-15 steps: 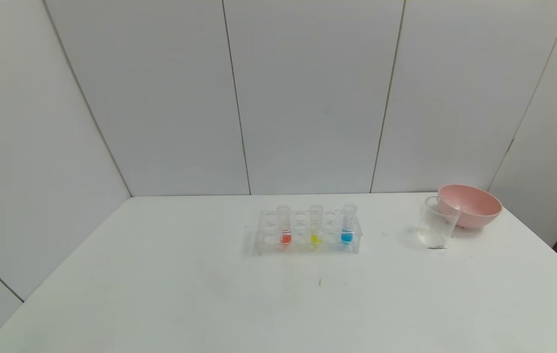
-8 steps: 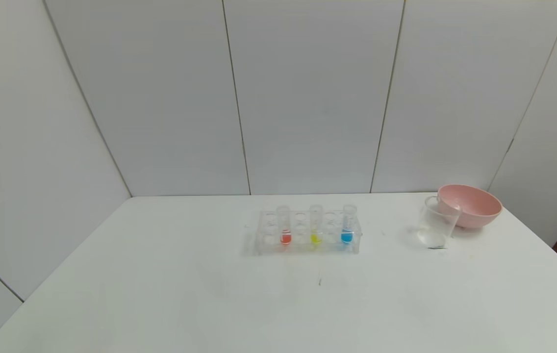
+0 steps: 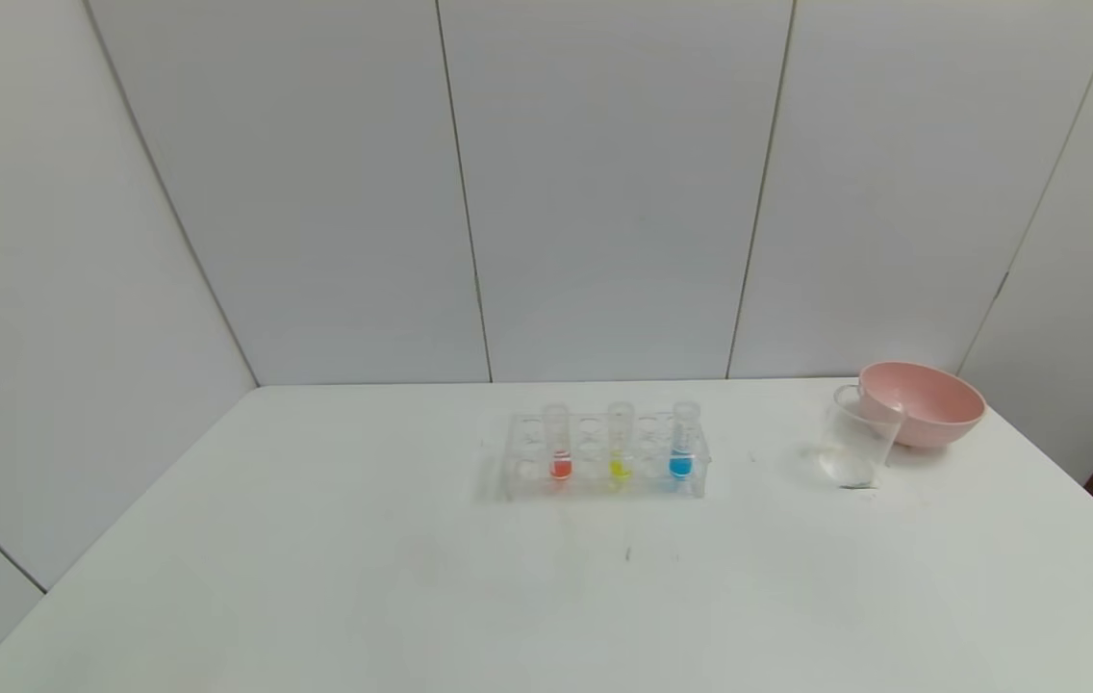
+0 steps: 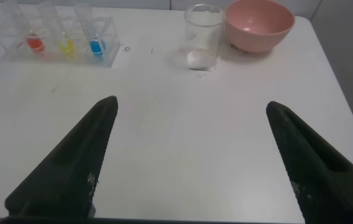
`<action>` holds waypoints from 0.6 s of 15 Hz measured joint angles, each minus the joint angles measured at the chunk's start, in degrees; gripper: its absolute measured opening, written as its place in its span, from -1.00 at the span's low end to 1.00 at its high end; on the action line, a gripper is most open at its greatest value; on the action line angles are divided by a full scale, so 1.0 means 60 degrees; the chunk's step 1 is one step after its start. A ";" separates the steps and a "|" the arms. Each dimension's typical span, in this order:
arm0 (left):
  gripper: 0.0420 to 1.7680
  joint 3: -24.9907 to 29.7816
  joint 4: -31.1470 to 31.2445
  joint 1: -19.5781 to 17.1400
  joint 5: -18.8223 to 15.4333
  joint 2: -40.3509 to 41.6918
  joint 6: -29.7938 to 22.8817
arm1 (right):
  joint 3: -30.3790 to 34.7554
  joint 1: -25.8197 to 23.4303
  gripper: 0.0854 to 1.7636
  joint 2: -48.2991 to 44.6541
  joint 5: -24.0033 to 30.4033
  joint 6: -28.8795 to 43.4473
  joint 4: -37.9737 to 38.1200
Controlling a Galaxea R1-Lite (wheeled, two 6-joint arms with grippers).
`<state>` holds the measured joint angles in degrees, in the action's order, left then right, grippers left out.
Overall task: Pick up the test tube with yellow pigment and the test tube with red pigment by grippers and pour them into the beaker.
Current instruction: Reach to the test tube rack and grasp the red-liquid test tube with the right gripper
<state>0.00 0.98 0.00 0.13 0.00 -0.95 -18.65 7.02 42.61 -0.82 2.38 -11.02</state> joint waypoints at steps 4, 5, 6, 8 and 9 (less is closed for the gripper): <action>0.94 0.0000 0.0000 0.0000 0.0004 0.0000 0.0000 | -0.0506 0.2076 0.94 0.2119 -0.1022 0.0484 -0.0498; 0.94 0.0000 0.0000 0.0000 0.0004 0.0000 0.0000 | -0.0640 0.2804 0.94 0.2467 -0.1469 0.0766 -0.0502; 0.94 0.0000 -0.0004 0.0000 0.0004 0.0000 0.0000 | -0.0768 0.3556 0.94 0.2767 -0.1985 0.1071 -0.0498; 0.94 0.0000 0.0000 0.0000 0.0004 0.0000 0.0000 | -0.1024 0.4860 0.94 0.3348 -0.3139 0.1629 -0.0484; 0.94 0.0000 0.0000 0.0000 0.0004 0.0000 0.0000 | -0.1166 0.5421 0.94 0.3661 -0.3649 0.1894 -0.0484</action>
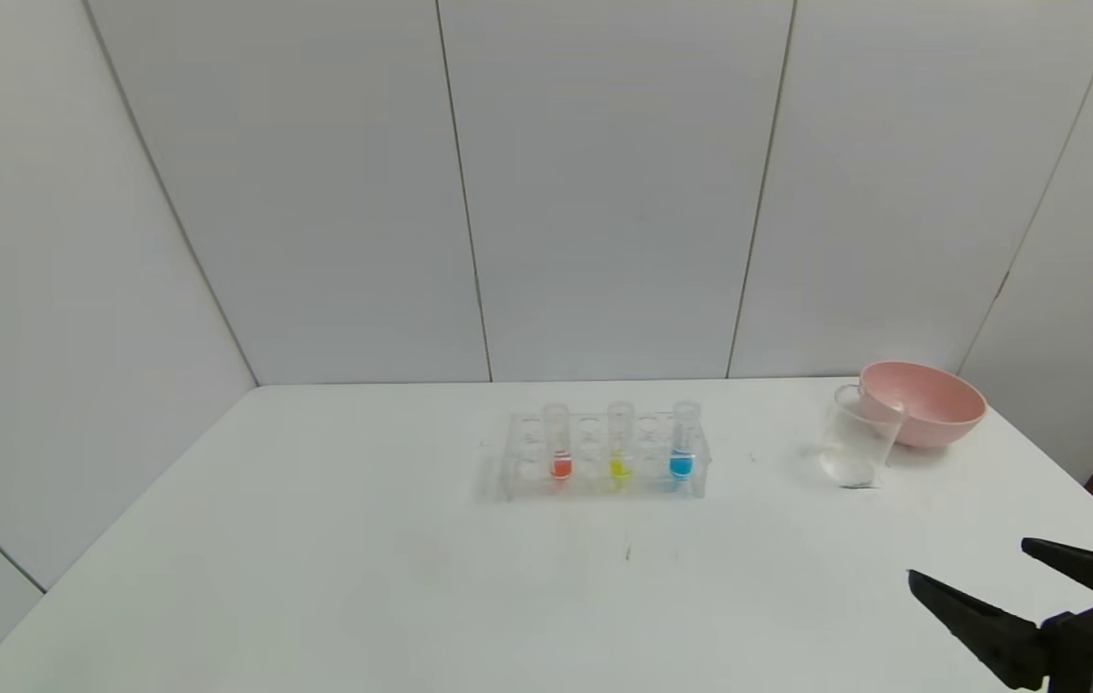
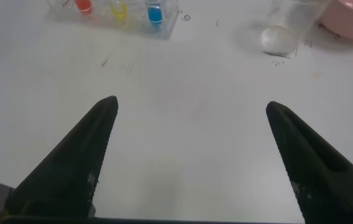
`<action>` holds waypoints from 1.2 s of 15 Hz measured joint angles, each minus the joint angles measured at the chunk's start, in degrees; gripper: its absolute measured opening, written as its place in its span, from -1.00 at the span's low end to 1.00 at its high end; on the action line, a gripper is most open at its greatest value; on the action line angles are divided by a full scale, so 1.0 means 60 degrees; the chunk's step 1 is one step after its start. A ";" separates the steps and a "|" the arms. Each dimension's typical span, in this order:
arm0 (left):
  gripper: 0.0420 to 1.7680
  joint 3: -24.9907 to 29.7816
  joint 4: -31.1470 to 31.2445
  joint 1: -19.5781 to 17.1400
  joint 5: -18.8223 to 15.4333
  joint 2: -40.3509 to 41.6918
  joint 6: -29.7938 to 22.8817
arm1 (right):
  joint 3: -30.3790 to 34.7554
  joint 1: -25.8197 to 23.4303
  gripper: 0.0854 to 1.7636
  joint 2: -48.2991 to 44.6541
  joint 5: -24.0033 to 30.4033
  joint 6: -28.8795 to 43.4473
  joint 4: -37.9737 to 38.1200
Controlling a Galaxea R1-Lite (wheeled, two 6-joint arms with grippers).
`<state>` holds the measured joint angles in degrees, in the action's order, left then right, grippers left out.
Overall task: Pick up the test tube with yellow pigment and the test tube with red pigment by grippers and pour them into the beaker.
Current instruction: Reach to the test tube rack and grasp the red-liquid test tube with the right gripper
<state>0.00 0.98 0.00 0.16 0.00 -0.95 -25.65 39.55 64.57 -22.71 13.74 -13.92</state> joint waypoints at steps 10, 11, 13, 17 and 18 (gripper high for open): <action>0.94 0.0000 0.0000 0.0000 0.0000 0.0000 0.0000 | -0.2320 0.2749 0.94 0.3732 -0.1985 0.1743 0.0012; 0.94 0.0000 0.0000 0.0000 0.0000 0.0000 0.0000 | -0.2822 0.2840 0.94 0.4192 -0.2048 0.1778 0.0030; 0.94 0.0000 0.0000 0.0000 0.0000 0.0000 0.0000 | -0.3781 0.3001 0.94 0.5027 -0.2144 0.1802 0.0374; 0.94 0.0000 0.0000 0.0000 0.0000 0.0000 0.0000 | -0.5646 0.3285 0.94 0.6601 -0.2235 0.1869 0.1099; 0.94 0.0000 0.0000 0.0000 0.0000 0.0000 0.0000 | -0.6065 0.3312 0.94 0.7024 -0.2237 0.1875 0.1130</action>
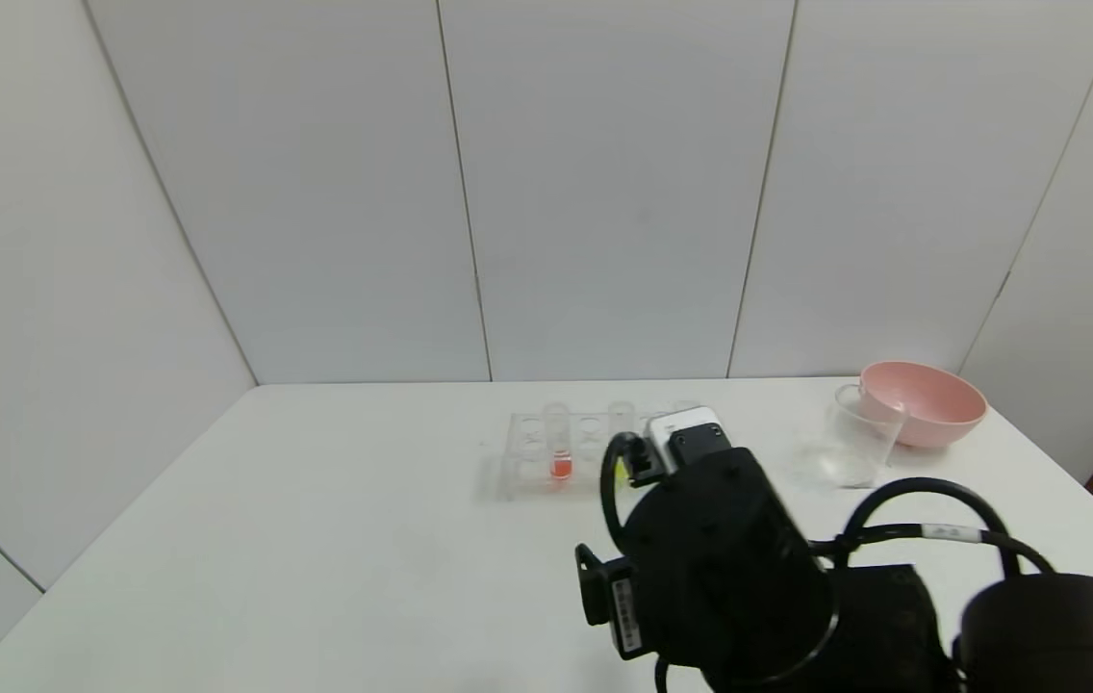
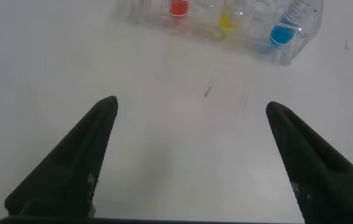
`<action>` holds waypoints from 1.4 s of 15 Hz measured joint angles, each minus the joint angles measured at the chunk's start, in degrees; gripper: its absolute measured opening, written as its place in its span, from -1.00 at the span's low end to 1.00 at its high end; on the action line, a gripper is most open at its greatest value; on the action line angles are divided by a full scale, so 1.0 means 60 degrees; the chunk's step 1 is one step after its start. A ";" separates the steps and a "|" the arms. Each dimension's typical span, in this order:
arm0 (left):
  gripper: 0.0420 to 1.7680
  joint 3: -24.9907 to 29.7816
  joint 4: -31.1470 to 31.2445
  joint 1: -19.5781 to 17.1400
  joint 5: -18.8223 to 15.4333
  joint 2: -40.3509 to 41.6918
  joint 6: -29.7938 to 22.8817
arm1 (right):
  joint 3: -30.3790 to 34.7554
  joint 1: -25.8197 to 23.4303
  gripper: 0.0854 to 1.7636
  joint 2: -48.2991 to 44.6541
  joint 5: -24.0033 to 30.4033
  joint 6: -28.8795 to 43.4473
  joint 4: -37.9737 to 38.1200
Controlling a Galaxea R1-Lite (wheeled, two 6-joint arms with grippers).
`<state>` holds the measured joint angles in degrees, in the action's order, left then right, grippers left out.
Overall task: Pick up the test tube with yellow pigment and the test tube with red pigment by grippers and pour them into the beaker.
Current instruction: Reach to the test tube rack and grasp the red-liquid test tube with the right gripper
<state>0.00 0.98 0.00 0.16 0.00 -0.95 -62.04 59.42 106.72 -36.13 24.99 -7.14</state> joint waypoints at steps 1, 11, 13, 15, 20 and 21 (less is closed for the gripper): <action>0.94 0.0000 0.0000 0.0000 -0.0004 0.0000 0.0000 | -0.0335 0.0006 0.94 0.0341 -0.0012 0.0008 0.0018; 0.94 0.0000 0.0000 0.0000 0.0000 0.0000 0.0000 | -0.5719 -0.0435 0.94 0.3999 -0.0301 0.0045 0.1408; 0.94 0.0000 0.0000 0.0000 0.0000 0.0000 0.0004 | -0.6479 -0.0766 0.94 0.4578 -0.0390 0.0022 0.1609; 0.94 0.0000 0.0000 0.0000 -0.0004 0.0000 0.0000 | -0.7093 -0.1018 0.94 0.5008 -0.0419 -0.0018 0.1847; 0.94 0.0000 0.0000 0.0000 0.0000 0.0000 0.0000 | -0.8537 -0.1406 0.94 0.5910 -0.0624 -0.0284 0.2060; 0.94 0.0000 0.0000 0.0000 0.0000 0.0000 0.0004 | -0.8578 -0.1479 0.94 0.6020 -0.0719 -0.0392 0.2034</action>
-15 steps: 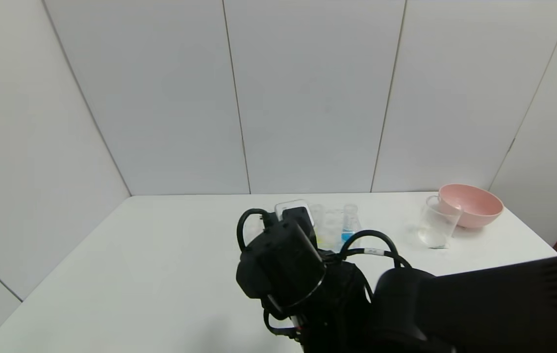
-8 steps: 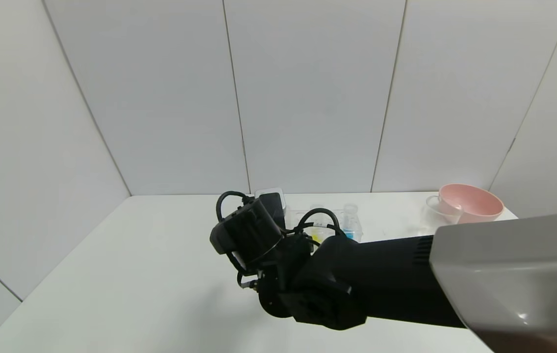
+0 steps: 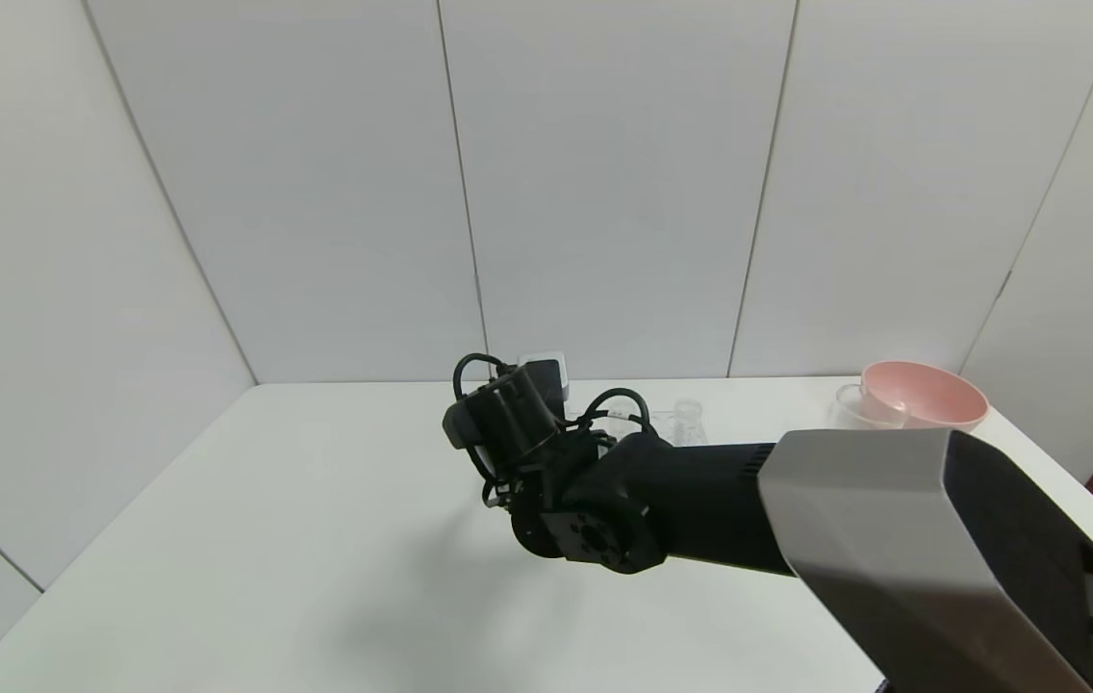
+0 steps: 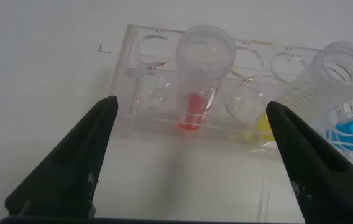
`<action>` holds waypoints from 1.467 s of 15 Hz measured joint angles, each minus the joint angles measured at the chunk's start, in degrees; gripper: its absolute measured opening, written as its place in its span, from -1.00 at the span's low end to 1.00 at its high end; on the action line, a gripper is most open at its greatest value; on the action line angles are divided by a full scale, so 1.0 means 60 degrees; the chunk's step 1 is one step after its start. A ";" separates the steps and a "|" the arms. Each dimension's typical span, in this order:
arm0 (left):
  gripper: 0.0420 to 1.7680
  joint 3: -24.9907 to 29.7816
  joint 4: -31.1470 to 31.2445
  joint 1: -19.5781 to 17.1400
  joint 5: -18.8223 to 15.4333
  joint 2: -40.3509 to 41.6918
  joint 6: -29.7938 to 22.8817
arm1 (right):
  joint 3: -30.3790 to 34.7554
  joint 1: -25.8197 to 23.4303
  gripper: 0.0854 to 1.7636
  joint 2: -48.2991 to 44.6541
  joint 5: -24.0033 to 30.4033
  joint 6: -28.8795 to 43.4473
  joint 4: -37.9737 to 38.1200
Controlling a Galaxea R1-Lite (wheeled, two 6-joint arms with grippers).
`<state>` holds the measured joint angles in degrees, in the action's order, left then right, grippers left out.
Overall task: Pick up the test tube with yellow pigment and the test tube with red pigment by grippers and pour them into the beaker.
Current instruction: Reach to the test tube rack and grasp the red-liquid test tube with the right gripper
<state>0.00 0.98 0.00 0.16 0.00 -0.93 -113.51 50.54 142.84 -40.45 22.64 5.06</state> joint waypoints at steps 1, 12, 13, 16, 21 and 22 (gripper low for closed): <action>0.94 0.0000 0.0000 0.0000 0.0000 0.0000 -0.0004 | -0.0033 -0.0073 0.94 0.0087 -0.0095 -0.0033 -0.0100; 0.94 0.0000 0.0000 0.0000 0.0000 0.0000 -0.0004 | -0.0065 -0.0384 0.94 0.0624 -0.0051 -0.0575 -0.1727; 0.94 0.0000 0.0000 0.0000 0.0000 0.0000 -0.0004 | -0.0065 -0.0368 0.94 0.0628 -0.0051 -0.0575 -0.1737; 0.94 0.0000 0.0000 0.0000 0.0000 0.0000 0.0000 | -0.0055 -0.0347 0.32 0.0605 -0.0051 -0.0581 -0.1621; 0.94 0.0000 -0.0004 0.0000 0.0000 0.0000 -0.0004 | 0.0037 -0.0366 -0.51 0.0522 -0.0033 -0.0557 -0.1554; 0.94 0.0000 0.0000 0.0000 0.0000 0.0000 -0.0004 | 0.0041 -0.0362 -0.51 0.0510 -0.0024 -0.0549 -0.1550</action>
<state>0.00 0.98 0.00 0.16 0.00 -0.95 -113.26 48.37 145.90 -40.59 19.35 -4.24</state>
